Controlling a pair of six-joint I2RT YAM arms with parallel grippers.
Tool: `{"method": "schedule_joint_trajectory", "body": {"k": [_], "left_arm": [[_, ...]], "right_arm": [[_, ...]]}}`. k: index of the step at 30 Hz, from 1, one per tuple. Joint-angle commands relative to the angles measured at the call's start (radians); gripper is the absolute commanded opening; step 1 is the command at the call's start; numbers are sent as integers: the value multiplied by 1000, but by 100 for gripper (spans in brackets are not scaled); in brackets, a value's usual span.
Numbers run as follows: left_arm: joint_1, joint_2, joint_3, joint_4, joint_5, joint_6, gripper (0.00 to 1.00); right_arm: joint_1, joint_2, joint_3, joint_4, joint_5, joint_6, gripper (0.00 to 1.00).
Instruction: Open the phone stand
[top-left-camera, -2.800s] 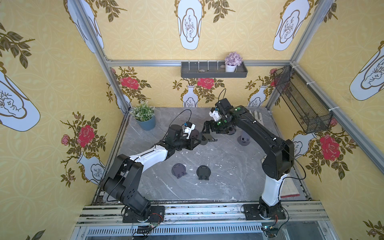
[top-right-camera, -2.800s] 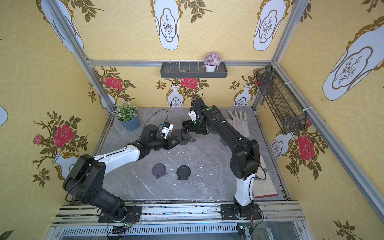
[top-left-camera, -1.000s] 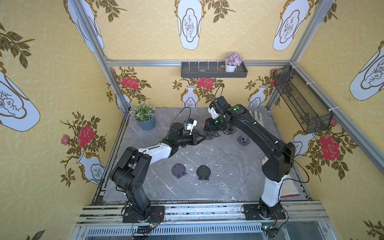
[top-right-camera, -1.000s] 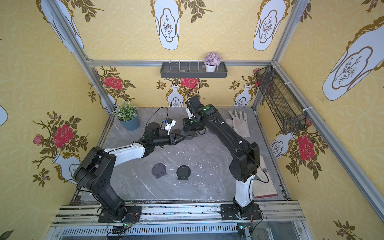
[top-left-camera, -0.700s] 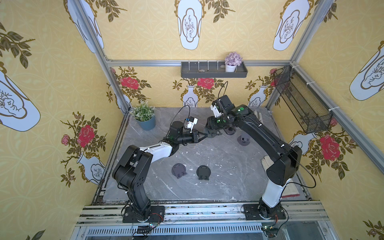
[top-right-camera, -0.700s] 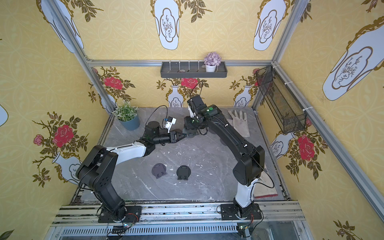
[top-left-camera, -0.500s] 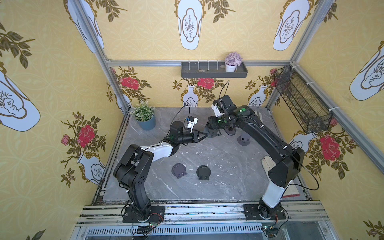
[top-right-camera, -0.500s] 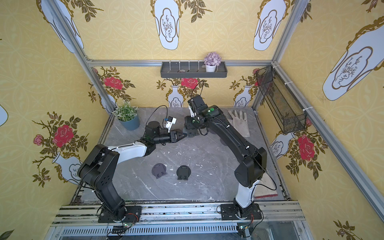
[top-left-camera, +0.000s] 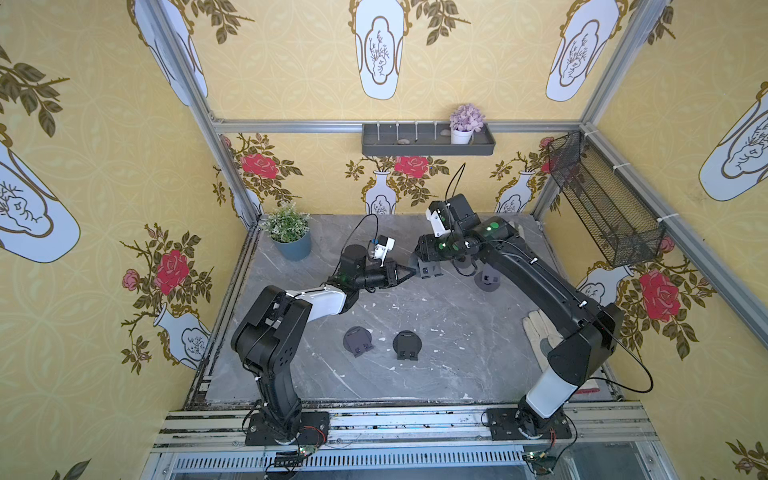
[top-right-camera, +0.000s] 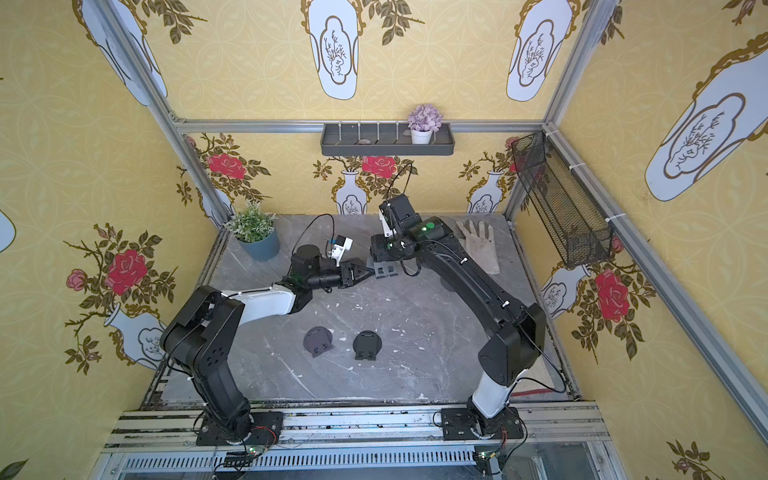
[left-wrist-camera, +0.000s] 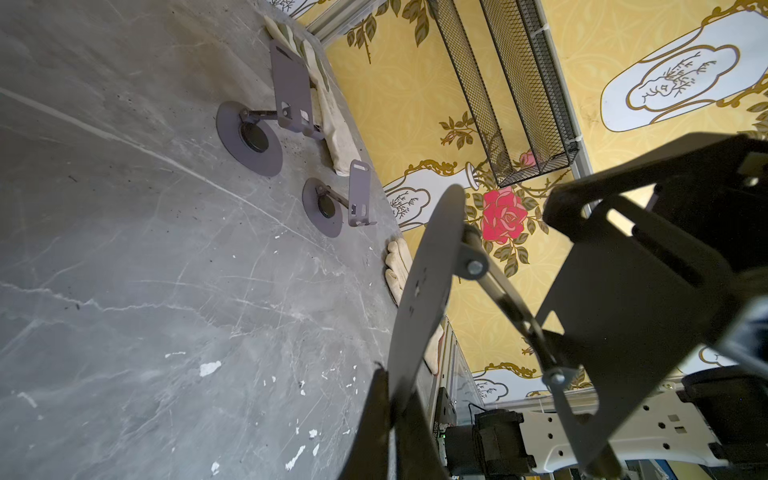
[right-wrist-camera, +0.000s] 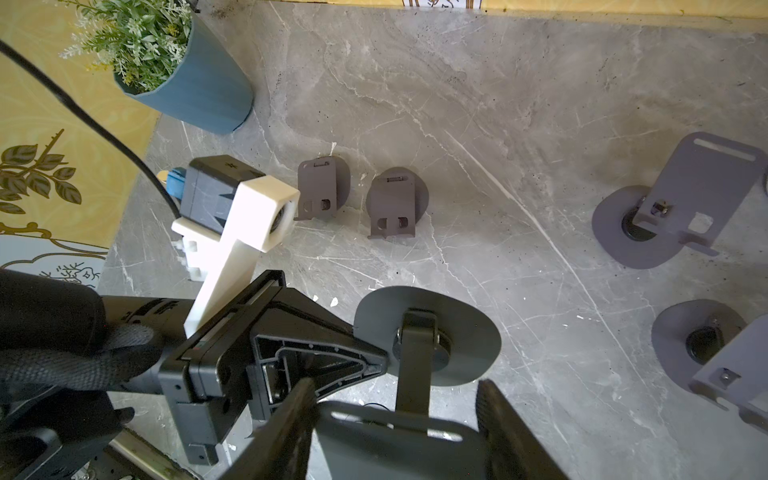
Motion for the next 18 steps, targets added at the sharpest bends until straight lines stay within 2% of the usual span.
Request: {"method": "schedule_joint_trajectory", "body": {"k": [1,18], "left_arm": [[21,17,-2,-108,-176,-73,0],[21,20,-4,-101,-179,-74,0]], "right_arm": [[2,-30,-11,-92,8,-12,56],[39,-106,-109,-66,23,21,56]]}}
